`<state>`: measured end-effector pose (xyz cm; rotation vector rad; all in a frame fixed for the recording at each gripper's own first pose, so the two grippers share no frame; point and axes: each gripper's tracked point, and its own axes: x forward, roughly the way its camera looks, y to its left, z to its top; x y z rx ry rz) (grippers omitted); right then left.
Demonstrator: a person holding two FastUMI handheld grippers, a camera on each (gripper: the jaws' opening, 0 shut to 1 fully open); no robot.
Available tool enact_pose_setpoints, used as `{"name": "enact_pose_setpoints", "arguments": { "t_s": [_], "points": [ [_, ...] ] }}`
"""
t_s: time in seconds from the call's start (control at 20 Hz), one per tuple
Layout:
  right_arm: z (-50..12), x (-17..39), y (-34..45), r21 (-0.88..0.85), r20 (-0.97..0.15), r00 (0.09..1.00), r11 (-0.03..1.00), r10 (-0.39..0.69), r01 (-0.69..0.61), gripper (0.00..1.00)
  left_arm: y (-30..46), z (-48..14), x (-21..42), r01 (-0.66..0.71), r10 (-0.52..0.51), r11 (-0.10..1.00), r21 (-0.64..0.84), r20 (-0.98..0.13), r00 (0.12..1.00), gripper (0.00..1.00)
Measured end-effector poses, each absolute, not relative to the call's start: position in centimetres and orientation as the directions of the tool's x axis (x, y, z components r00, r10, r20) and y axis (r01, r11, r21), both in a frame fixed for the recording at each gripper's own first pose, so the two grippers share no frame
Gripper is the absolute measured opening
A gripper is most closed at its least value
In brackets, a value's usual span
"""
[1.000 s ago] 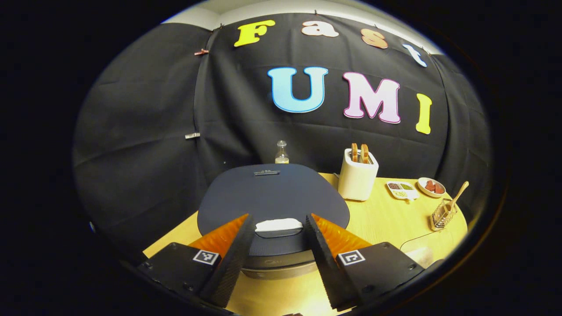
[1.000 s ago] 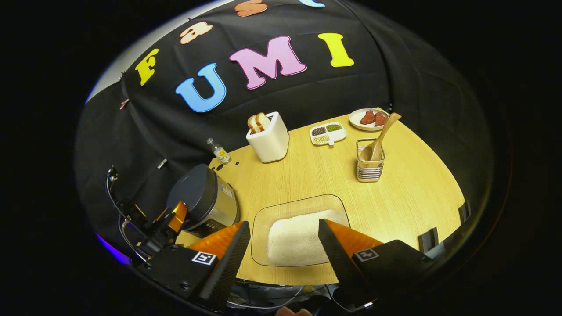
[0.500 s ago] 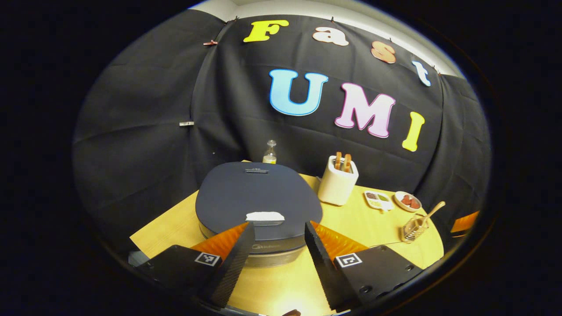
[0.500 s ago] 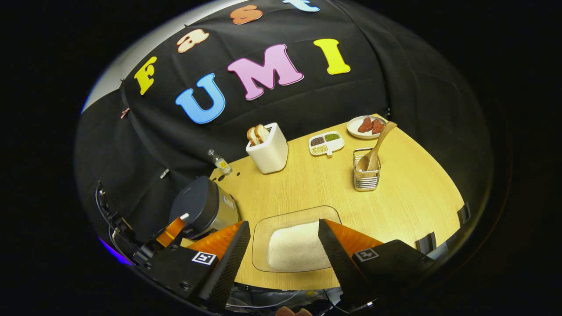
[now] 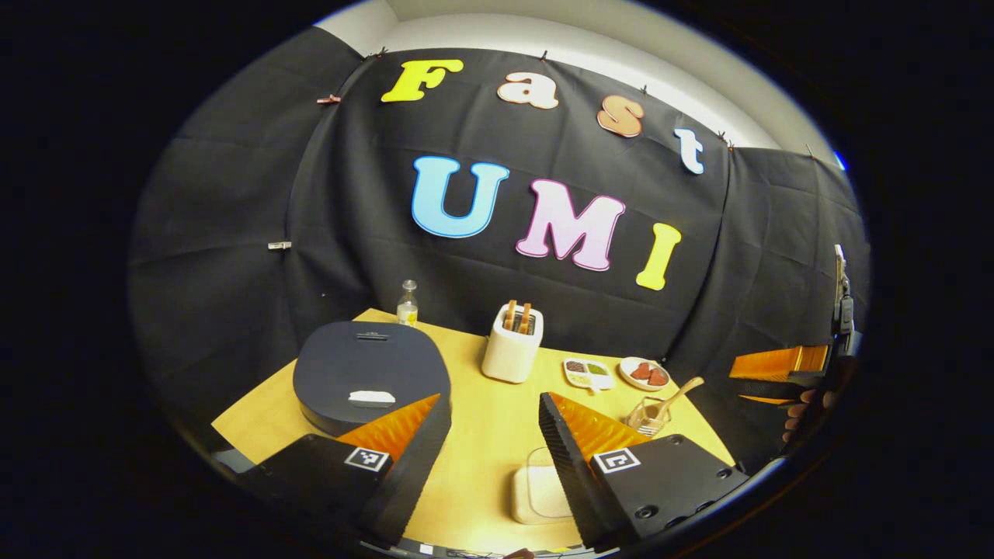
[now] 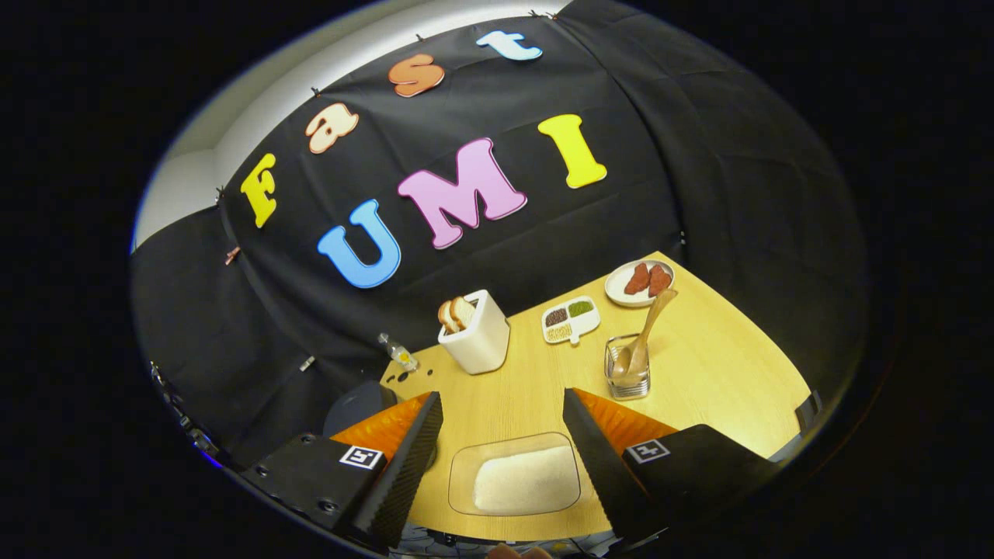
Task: Close the left gripper, press the button to open the rice cooker; take a wooden spoon from the chopstick holder with the right hand, scoop a spoonful of rice and pour it into the rice cooker, then put the wooden spoon back into the chopstick holder.
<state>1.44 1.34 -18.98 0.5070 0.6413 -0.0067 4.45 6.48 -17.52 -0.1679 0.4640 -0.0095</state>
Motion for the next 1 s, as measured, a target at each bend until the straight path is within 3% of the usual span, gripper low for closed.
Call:
{"name": "enact_pose_setpoints", "arguments": {
  "t_s": [0.3, 0.65, 0.85, 1.0],
  "points": [
    [-14.2, 4.0, -2.1, 0.356, -0.442, 0.891, 0.932, 0.108, 0.063, 0.97, 3.0, -12.3, 4.6, -0.023, -0.016, 0.995, -0.102, -0.370, 0.929, 0.81],
    [-11.7, 5.6, 2.2, 0.141, -0.317, 0.923, 0.973, 0.218, -0.182, 0.97, 1.5, -8.7, 4.5, -0.101, 0.080, 0.993, -0.057, -0.304, 0.949, 0.81],
    [-9.4, 5.7, 2.2, 0.023, -0.215, 0.964, 0.987, 0.158, -0.156, 0.98, 1.1, -7.5, 3.9, -0.115, 0.099, 0.992, -0.043, -0.268, 0.958, 0.81],
    [-10.1, 5.3, 2.7, -0.015, -0.227, 0.960, 0.985, 0.162, -0.169, 0.98, 0.9, -7.5, 3.8, -0.110, 0.096, 0.993, -0.040, -0.255, 0.962, 0.81]
  ]
}}
